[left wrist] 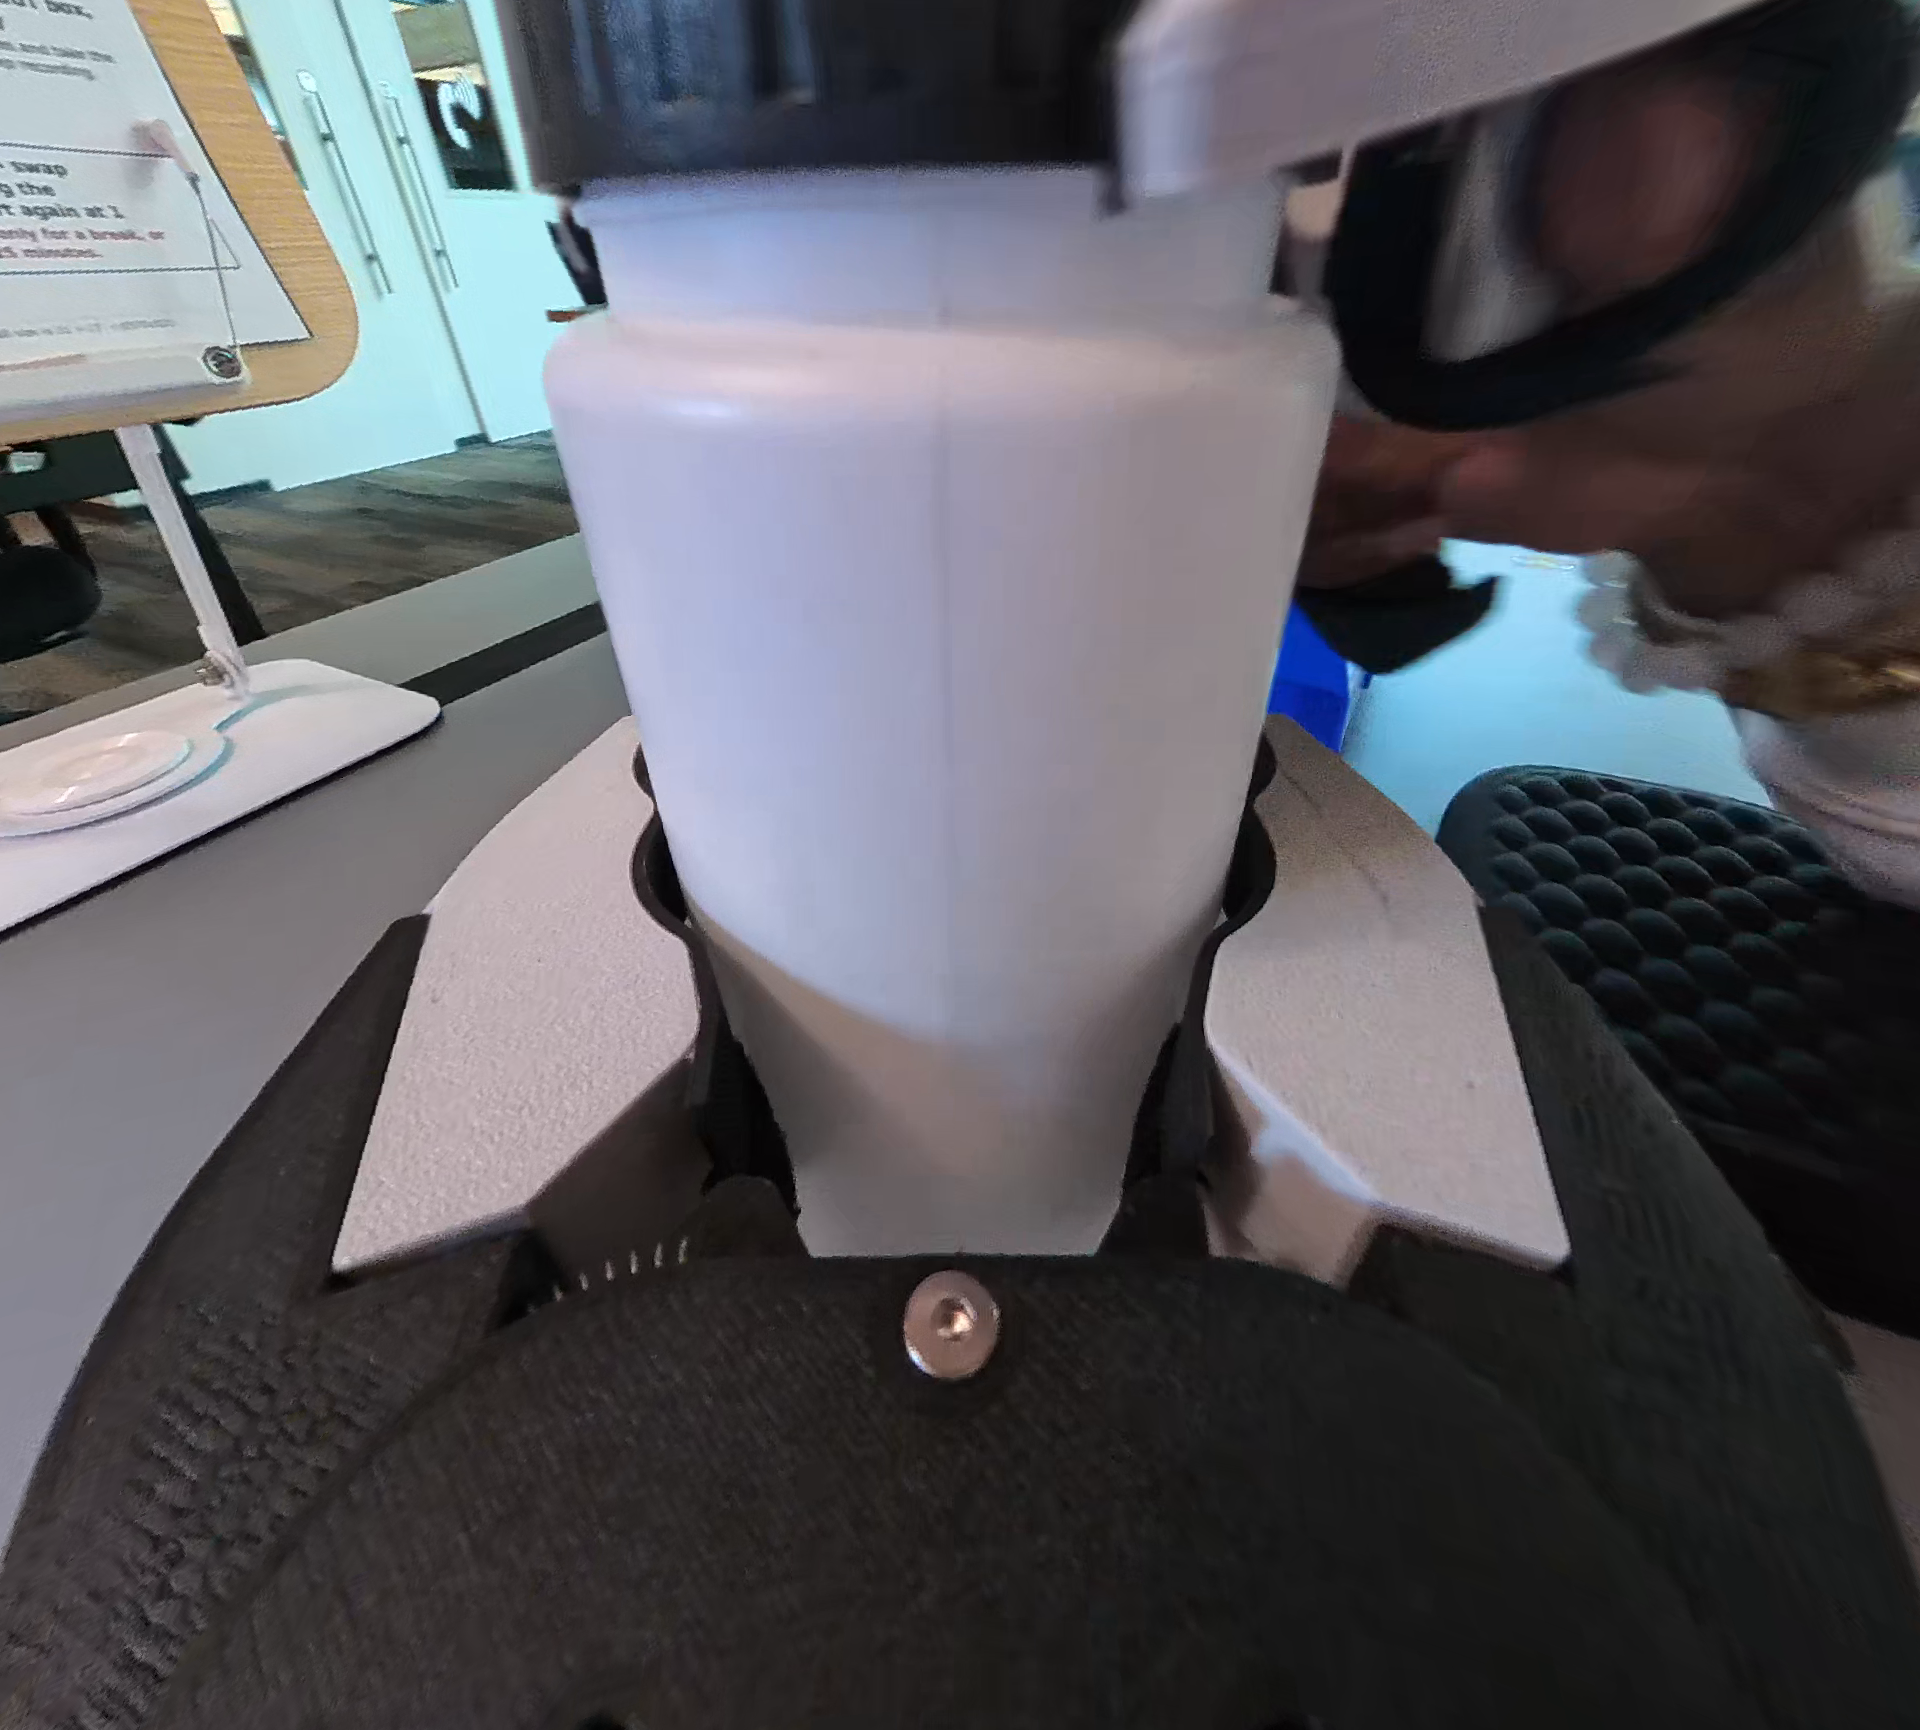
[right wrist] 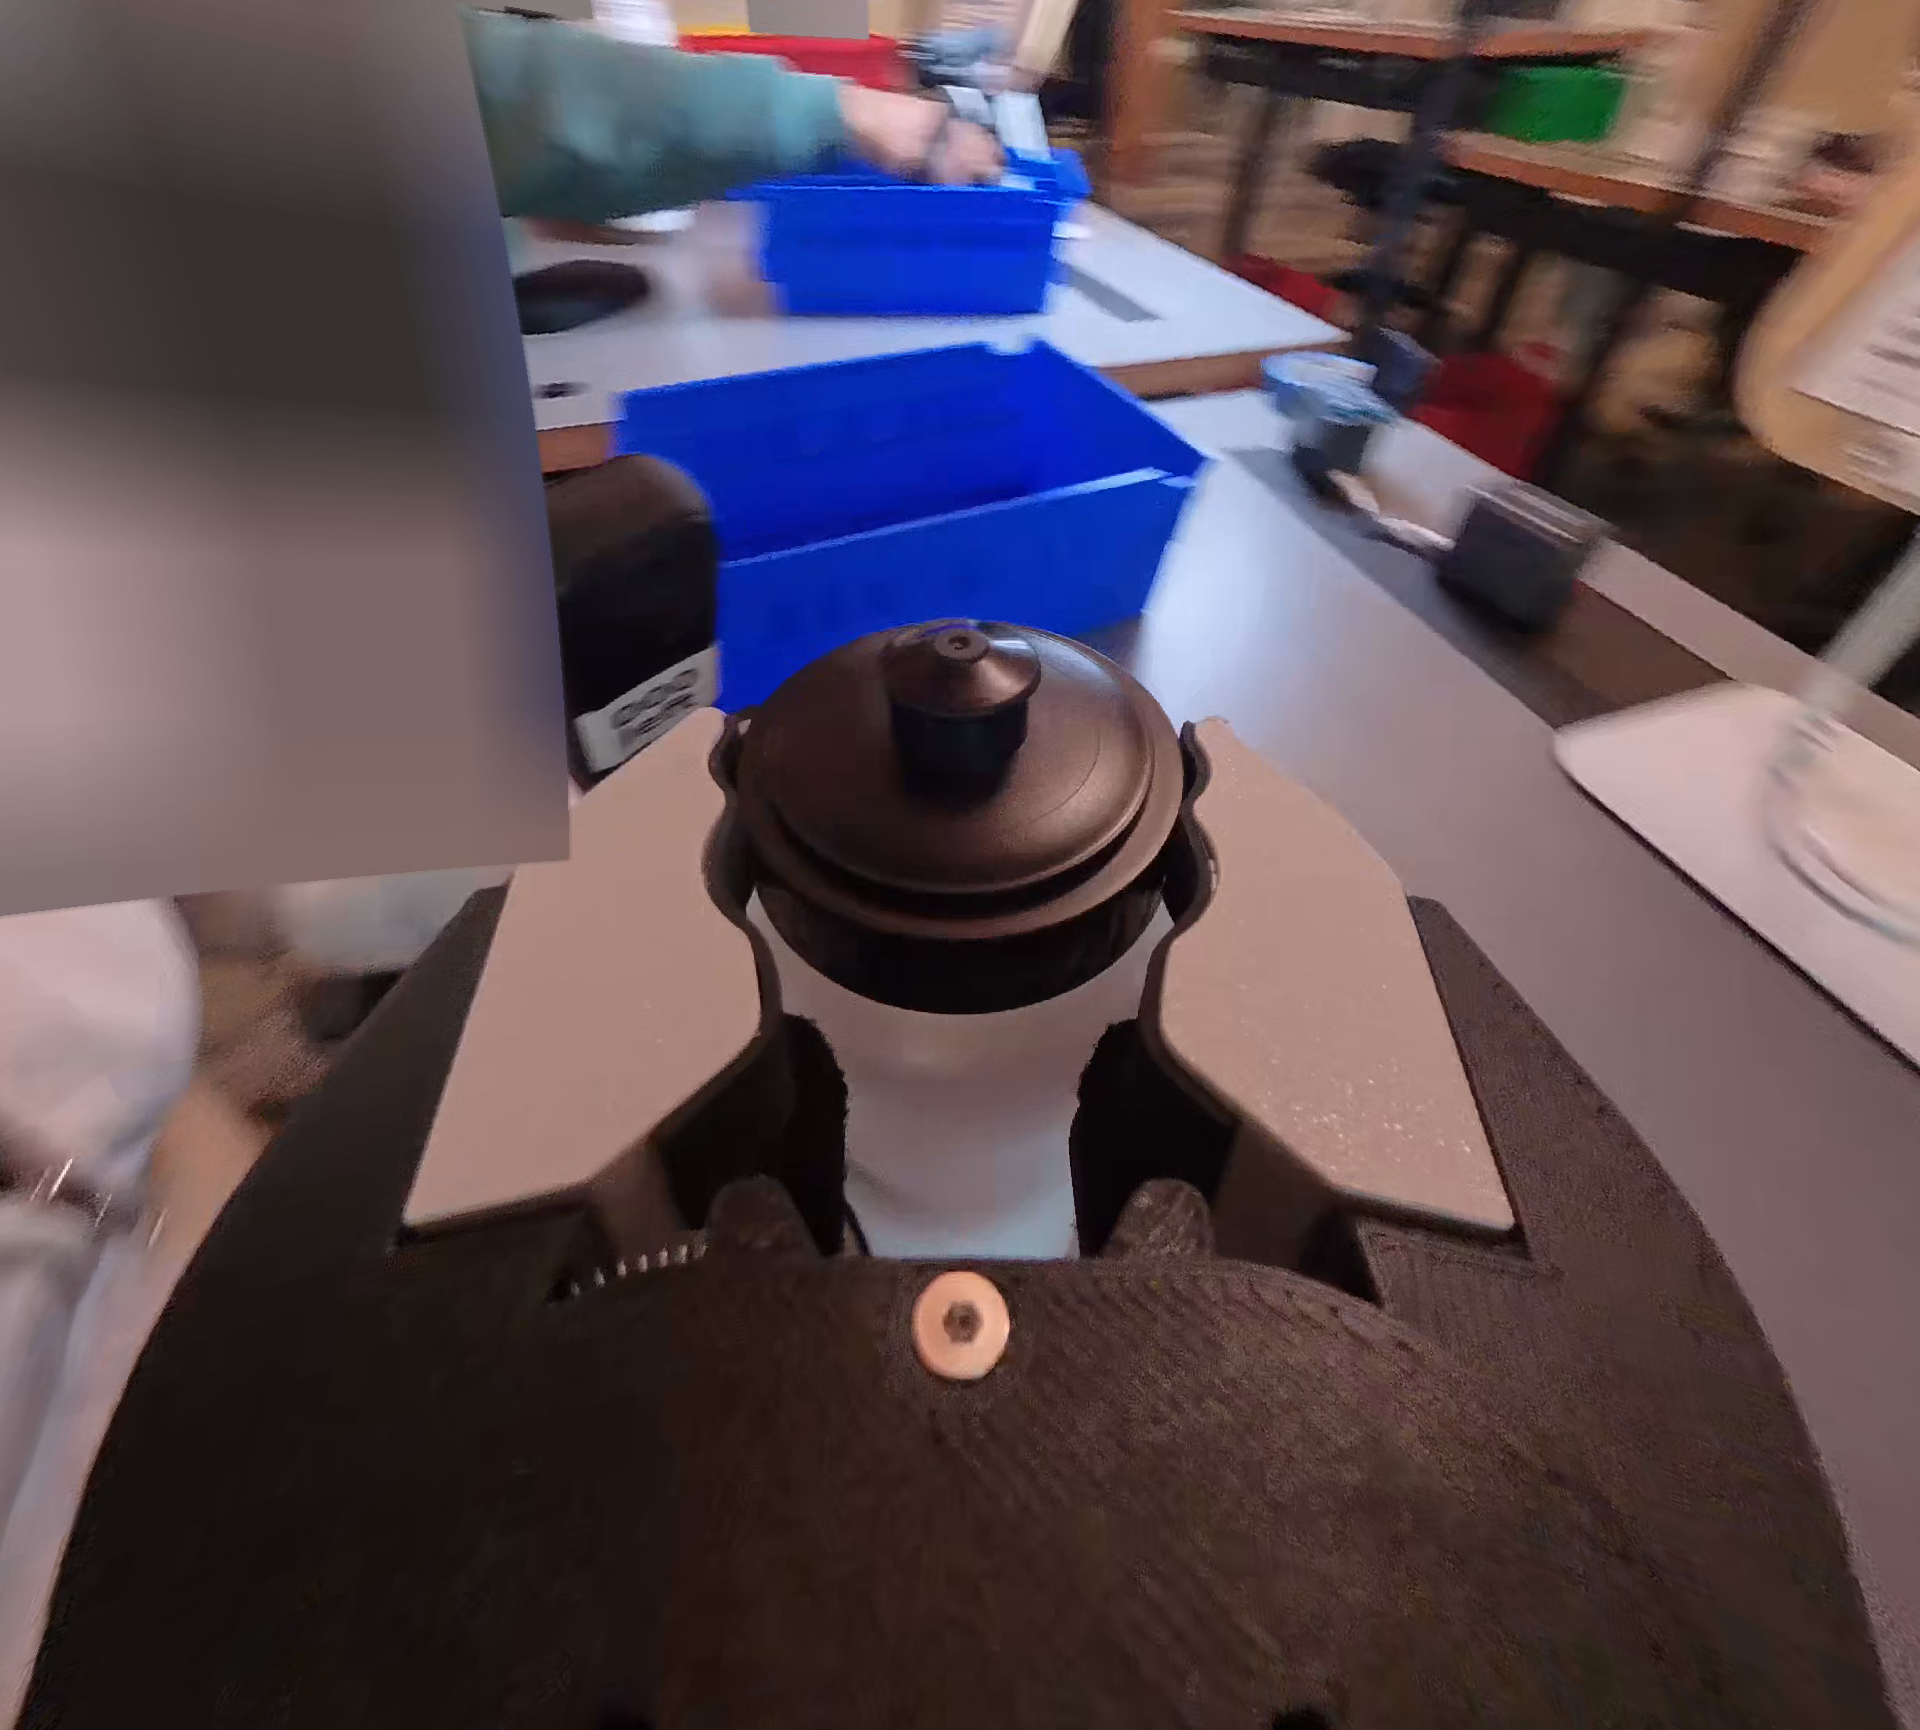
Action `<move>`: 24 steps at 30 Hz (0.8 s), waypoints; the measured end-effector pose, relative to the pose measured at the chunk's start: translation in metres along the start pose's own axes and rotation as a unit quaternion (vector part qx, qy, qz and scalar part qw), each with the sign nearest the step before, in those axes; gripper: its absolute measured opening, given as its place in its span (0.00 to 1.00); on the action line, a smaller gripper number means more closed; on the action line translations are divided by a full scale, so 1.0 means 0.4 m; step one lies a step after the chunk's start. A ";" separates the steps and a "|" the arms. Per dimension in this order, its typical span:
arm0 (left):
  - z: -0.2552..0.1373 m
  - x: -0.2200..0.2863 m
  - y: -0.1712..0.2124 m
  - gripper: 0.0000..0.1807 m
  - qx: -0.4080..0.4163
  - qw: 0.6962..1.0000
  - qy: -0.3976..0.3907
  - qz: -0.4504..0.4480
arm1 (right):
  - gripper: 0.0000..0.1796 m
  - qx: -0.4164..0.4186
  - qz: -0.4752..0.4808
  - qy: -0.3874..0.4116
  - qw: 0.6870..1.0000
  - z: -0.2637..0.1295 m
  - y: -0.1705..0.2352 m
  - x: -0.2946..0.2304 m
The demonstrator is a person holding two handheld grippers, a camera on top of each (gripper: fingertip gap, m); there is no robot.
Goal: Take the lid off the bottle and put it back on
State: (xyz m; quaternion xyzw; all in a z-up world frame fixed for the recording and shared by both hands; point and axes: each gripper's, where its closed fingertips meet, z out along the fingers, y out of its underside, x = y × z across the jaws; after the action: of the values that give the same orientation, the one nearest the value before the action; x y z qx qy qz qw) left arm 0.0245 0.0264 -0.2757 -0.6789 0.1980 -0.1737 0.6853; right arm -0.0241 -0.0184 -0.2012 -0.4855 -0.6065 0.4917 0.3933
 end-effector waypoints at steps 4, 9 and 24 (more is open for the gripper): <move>0.001 0.005 -0.002 0.57 0.003 1.000 0.002 0.007 | 0.44 -0.031 0.023 0.150 0.988 -0.012 0.008 0.014; 0.000 0.010 -0.002 0.57 0.006 1.000 0.026 -0.006 | 0.77 -0.010 -0.070 -0.034 0.997 -0.006 -0.010 -0.043; 0.001 0.030 -0.004 0.57 0.011 1.000 0.029 0.002 | 0.43 0.058 -0.030 -0.005 0.998 -0.022 -0.023 -0.020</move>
State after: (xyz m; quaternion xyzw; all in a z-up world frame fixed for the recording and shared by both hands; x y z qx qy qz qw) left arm 0.0351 0.0206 -0.2747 -0.6659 0.2173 -0.1946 0.6867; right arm -0.0159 -0.0247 -0.1903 -0.4405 -0.5935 0.5166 0.4323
